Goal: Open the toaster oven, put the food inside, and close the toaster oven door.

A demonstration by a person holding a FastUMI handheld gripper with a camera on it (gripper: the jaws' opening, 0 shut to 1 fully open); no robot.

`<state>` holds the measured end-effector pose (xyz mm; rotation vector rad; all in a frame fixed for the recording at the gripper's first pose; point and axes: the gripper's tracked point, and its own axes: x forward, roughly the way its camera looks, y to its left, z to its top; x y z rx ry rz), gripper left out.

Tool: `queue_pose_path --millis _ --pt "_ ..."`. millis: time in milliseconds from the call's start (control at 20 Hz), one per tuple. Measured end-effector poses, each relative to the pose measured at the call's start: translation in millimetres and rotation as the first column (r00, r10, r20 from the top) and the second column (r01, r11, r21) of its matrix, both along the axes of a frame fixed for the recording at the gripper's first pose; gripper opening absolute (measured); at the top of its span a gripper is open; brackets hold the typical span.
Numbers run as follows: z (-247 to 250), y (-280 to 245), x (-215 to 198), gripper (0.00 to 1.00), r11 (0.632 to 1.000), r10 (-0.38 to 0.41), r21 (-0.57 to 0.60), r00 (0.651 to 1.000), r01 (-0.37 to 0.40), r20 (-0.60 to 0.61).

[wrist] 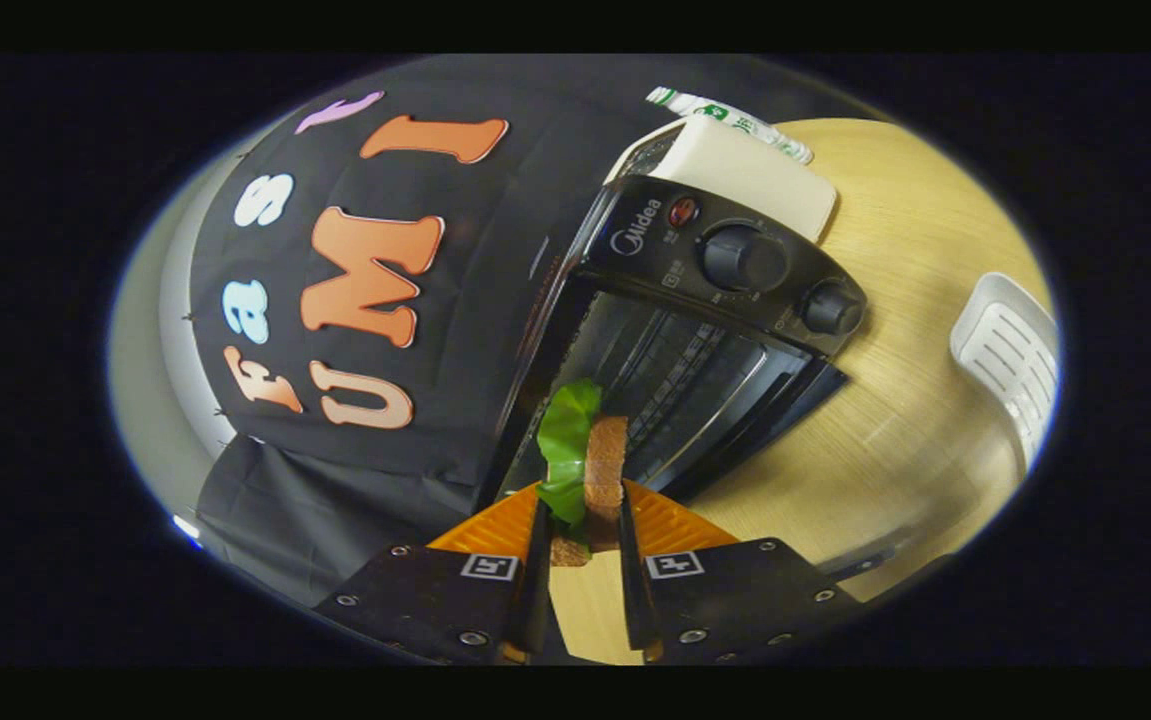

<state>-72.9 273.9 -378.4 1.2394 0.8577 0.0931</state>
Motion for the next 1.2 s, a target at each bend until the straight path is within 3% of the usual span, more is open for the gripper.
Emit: queue_pose_path --millis 400,650,950,1150,1200 --pt "-26.4 7.7 41.4 0.32 0.988 -0.156 0.004 0.988 0.156 0.017" --pt "-45.8 3.3 50.7 0.32 0.981 -0.182 -0.072 0.983 0.181 0.003" --pt "-61.5 -1.4 45.6 0.32 0.955 -0.148 -0.264 0.989 0.136 -0.027" --pt "-62.1 -12.2 41.3 0.4 0.904 -0.076 -0.424 0.996 0.05 -0.045" --pt "-61.6 -14.9 41.4 0.46 0.891 -0.064 -0.453 0.997 0.038 -0.043"
